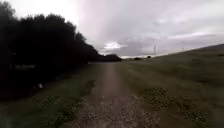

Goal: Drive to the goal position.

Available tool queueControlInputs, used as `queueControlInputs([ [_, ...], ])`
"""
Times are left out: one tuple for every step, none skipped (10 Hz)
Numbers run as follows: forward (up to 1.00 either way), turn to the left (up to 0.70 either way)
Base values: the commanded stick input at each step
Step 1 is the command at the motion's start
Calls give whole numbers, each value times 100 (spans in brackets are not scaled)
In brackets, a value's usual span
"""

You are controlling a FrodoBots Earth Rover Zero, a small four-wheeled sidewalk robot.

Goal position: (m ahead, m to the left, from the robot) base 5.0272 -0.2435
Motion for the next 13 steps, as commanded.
queueControlInputs([
  [70,0],
  [70,0],
  [70,0],
  [70,0],
  [70,0],
  [70,0],
  [70,0],
  [70,0],
  [70,0],
  [70,0],
  [70,0],
  [70,0],
  [70,0],
])
